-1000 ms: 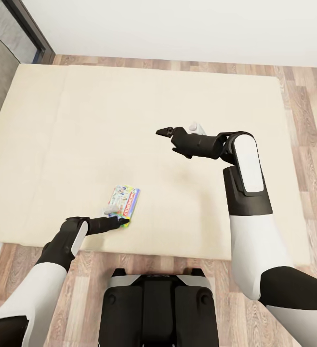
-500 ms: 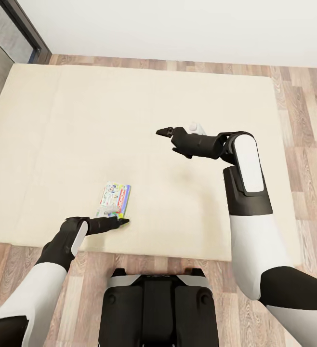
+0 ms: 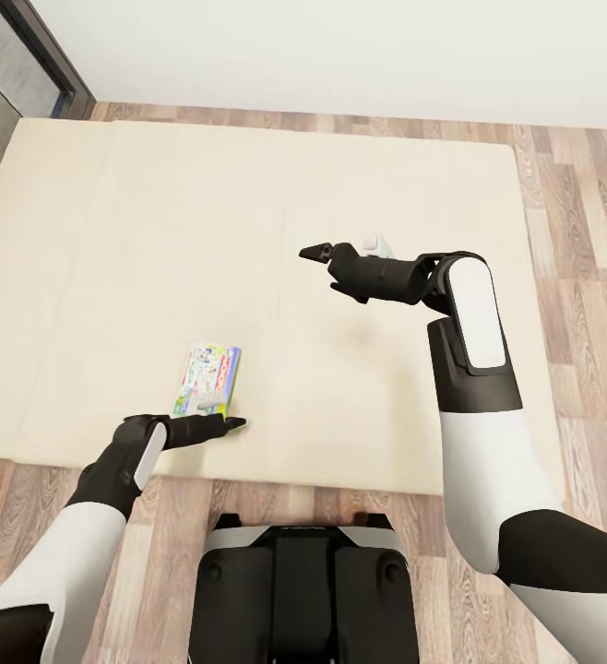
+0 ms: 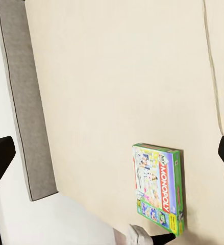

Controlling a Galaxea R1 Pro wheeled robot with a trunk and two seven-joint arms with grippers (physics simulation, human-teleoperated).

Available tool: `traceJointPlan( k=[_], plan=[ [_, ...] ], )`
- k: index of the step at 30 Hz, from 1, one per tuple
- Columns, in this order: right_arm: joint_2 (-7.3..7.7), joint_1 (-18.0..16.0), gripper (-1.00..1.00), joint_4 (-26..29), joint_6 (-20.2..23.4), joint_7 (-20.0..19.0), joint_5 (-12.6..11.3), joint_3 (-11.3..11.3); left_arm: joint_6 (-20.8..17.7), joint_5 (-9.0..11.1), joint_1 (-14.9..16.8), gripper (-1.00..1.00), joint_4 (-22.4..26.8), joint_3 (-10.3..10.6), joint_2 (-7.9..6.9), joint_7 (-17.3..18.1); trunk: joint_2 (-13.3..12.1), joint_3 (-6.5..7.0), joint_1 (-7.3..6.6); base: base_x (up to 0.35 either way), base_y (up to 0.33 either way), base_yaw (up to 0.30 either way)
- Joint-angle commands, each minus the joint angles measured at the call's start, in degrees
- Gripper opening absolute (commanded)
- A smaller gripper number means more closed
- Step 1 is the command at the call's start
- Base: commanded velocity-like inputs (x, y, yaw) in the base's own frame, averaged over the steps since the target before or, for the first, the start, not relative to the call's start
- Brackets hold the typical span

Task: Put all the toys in the child's room - the three board games (two on the bed and one on the table), the two jigsaw puzzles on the table, and the tennis ball on the table - inside the toy box on the table in the child's room.

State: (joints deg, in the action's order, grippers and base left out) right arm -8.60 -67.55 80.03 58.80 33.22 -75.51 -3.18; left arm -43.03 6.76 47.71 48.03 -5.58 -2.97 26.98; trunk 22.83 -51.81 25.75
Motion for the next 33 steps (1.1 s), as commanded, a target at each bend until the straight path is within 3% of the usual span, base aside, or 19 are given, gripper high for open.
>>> traceJointPlan(
  k=[1, 9, 27, 33],
  plan=[
    [-0.02, 0.0, 1.0, 0.0, 0.1, 0.6, -0.5, 0.0, -0.5, 0.5, 0.0, 1.0, 0.1, -0.1, -0.05, -0.1, 0.1, -0.06, 0.03, -0.023, -0.012, 0.0],
    [-0.03, 0.0, 1.0, 0.1, 0.1, 0.6, -0.5, 0.0, -0.6, 0.5, 0.0, 1.0, 0.5, -0.1, -0.72, -0.2, 0.1, -0.06, 0.03, -0.009, -0.005, 0.0],
    [-0.1, 0.0, 1.0, 0.0, 0.1, 0.6, -0.5, 0.0, -1.8, 0.5, -0.1, 1.0, 4.1, -1.4, -5.52, -0.2, 0.1, -0.06, 0.03, 0.0, 0.0, 0.0],
    [-0.1, 0.0, 1.0, 0.0, 0.1, 0.6, -0.5, 0.0, -2.0, 0.5, -0.1, 1.0, 5.6, -1.6, -6.22, -0.3, 0.1, -0.06, 0.03, 0.0, 0.0, 0.0]
  ],
)
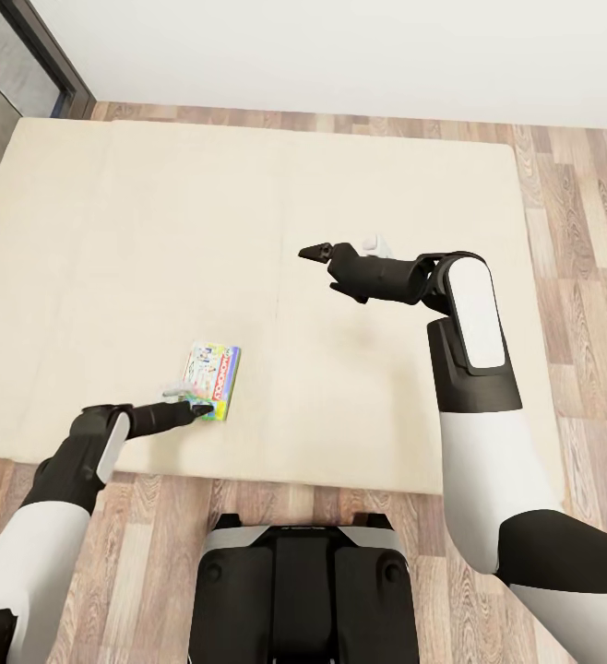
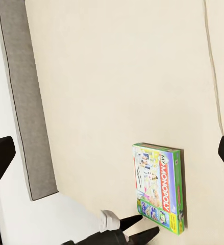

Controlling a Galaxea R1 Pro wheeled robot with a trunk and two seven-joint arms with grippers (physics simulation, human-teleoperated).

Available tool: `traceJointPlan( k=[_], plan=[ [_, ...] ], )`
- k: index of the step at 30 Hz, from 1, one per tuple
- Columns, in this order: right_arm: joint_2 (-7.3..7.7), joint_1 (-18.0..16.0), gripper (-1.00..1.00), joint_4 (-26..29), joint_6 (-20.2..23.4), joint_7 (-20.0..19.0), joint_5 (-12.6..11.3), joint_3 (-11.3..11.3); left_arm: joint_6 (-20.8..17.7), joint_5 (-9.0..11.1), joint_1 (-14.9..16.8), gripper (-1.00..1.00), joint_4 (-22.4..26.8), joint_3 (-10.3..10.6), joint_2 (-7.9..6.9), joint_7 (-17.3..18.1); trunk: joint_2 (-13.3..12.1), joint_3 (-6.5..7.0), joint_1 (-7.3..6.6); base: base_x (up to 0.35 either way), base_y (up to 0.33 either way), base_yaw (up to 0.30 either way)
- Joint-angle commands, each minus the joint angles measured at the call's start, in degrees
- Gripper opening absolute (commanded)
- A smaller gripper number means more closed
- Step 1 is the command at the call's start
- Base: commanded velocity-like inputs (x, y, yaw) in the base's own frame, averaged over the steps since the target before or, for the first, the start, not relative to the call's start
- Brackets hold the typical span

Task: Put all the toys in the child's room - the three board games (two on the bed and one on the table), the two jigsaw puzzles on the table, and the tennis ball on the table - inside the toy box on the table in the child's room.

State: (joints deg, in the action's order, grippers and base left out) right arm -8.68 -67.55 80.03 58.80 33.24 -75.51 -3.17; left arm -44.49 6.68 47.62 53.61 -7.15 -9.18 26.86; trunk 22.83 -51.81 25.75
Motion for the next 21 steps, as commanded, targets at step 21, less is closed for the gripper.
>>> traceJointPlan(
  k=[21],
  plan=[
    [-0.02, 0.0, 1.0, 0.1, 0.1, 0.6, -0.5, 0.0, -3.2, 0.2, 3.4, 1.0, 1.3, -0.1, -1.53, -1.1, 0.1, -0.06, 0.03, 0.0, 0.0, 0.0]
  ],
)
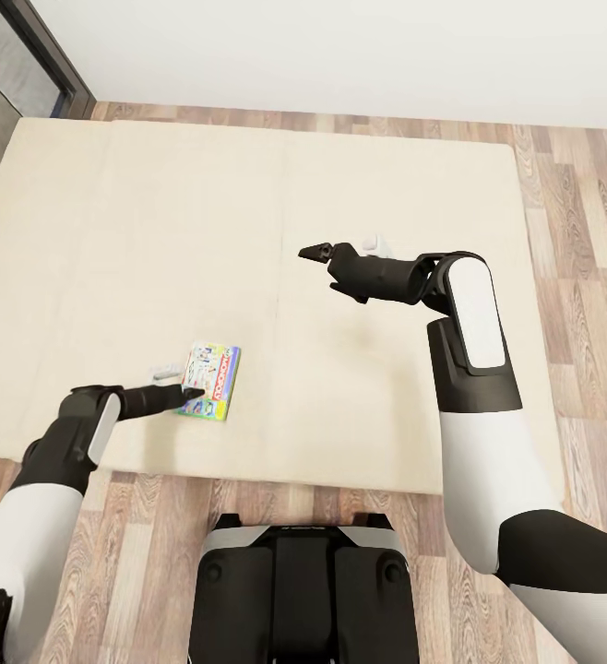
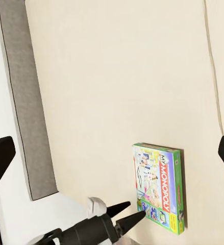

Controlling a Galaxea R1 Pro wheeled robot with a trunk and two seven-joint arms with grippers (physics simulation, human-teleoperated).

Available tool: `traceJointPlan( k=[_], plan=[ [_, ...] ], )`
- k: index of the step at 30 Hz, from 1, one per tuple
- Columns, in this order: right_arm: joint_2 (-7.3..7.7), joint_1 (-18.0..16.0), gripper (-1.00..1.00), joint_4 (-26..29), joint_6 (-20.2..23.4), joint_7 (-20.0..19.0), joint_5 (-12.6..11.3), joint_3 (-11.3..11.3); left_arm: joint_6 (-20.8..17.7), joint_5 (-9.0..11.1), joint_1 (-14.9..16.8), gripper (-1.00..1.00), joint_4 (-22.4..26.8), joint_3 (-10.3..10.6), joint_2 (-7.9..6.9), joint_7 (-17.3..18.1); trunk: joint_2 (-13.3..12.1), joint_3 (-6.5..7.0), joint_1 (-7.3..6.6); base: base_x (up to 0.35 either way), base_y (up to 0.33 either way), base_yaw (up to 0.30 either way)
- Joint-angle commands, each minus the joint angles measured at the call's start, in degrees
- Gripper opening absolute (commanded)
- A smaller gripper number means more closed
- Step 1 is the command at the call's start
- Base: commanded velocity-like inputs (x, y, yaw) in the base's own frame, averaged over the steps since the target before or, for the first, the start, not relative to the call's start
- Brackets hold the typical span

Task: Put all the toys in the child's room - the three board games (two on the bed and one on the table), the two jigsaw puzzles on the table, and the tennis ball on the table - inside the toy box on the table in the child's room.

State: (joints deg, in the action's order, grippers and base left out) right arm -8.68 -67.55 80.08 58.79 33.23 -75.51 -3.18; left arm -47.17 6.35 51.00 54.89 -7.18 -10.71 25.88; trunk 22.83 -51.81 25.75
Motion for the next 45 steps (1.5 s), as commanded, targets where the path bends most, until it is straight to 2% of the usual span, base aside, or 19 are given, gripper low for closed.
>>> traceJointPlan(
  k=[1, 11, 22, 38, 45],
  plan=[
    [-0.02, 0.0, 1.0, 0.0, 0.1, 0.6, -0.5, 0.0, -0.4, 0.5, 0.4, 1.0, -0.5, -0.1, 0.0, -0.2, 0.1, -0.06, 0.03, 0.0, 0.0, 0.0],
    [-0.02, 0.0, 1.0, 0.1, 0.1, 0.6, -0.5, 0.0, 3.5, 0.3, 4.0, 1.0, -7.4, 0.0, -0.06, -0.7, 0.1, -0.06, 0.03, 0.0, 0.0, 0.0],
    [-0.02, 0.0, 1.0, 0.2, 0.1, 0.6, -0.4, 0.0, 7.0, -0.1, 5.4, 1.0, -12.4, 0.1, -0.13, -3.6, 0.1, -0.06, 0.03, 0.0, 0.0, 0.0],
    [-0.02, 0.0, 1.0, 0.2, 0.1, 0.6, -0.4, 0.0, 8.0, -0.1, 6.7, 1.0, -13.9, 0.1, -0.45, -4.2, 0.1, -0.06, 0.03, 0.0, 0.0, 0.0],
    [-0.02, 0.0, 1.0, 0.2, 0.1, 0.6, -0.4, 0.0, 9.6, -0.2, 6.8, 1.0, -15.2, 0.1, -0.2, -4.2, 0.1, -0.06, 0.03, 0.0, 0.0, 0.0]
  ],
)
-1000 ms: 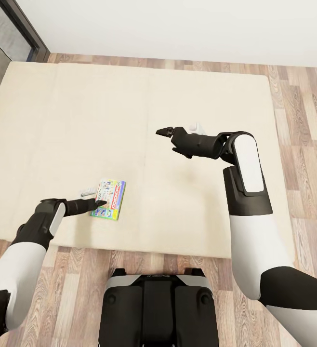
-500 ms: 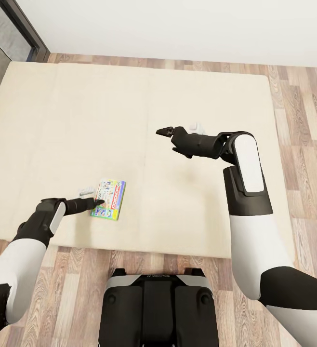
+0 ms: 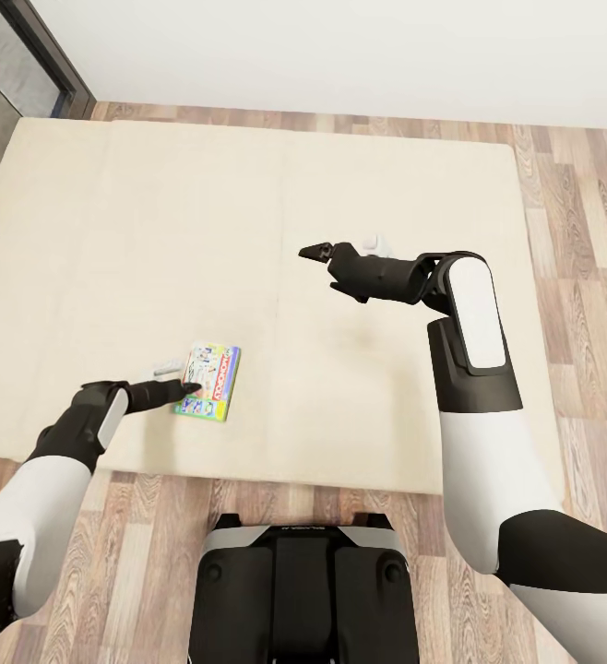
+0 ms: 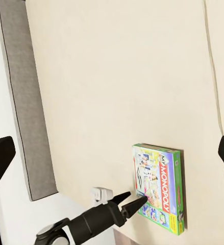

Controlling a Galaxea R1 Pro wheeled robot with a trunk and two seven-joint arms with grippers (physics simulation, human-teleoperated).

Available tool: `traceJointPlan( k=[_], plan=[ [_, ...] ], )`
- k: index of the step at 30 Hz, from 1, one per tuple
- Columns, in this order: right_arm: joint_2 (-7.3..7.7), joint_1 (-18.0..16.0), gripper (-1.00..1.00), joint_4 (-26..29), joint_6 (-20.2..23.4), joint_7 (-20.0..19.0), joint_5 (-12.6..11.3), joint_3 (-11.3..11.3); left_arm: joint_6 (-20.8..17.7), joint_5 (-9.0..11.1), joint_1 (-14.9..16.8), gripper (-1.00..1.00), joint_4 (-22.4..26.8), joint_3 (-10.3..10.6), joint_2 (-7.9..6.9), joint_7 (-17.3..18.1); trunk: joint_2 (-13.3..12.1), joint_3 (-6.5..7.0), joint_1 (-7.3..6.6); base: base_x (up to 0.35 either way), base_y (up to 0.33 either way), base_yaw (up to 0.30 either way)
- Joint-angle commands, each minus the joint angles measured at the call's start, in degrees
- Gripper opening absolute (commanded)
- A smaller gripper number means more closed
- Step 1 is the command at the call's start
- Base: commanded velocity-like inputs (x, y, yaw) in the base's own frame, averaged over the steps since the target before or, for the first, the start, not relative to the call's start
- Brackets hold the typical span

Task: Put all the toys in the child's room - the three board games (two on the bed and one on the table), the two jigsaw puzzles on the table, and the tennis ball on the table - inside the toy box on the table in the child's room.

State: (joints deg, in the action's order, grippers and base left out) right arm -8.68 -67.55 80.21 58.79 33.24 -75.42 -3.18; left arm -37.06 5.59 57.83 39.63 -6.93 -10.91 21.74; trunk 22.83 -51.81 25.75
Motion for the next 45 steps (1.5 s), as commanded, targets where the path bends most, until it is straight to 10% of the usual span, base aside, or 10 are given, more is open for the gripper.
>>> traceJointPlan(
  k=[1, 45],
  plan=[
    [-0.02, 0.0, 1.0, 0.1, 0.1, 0.6, -0.5, 0.0, -0.3, 0.6, 0.0, 1.0, -0.1, -0.1, 0.06, -0.1, 0.1, -0.06, 0.03, 0.0, 0.0, 0.0],
    [-0.02, 0.0, 1.0, 0.0, 0.1, 0.6, -0.5, -0.9, 5.0, 0.6, 0.1, 1.0, -3.0, 0.6, 1.39, 0.8, 0.1, -0.06, 0.03, 0.0, 0.0, 0.0]
  ],
)
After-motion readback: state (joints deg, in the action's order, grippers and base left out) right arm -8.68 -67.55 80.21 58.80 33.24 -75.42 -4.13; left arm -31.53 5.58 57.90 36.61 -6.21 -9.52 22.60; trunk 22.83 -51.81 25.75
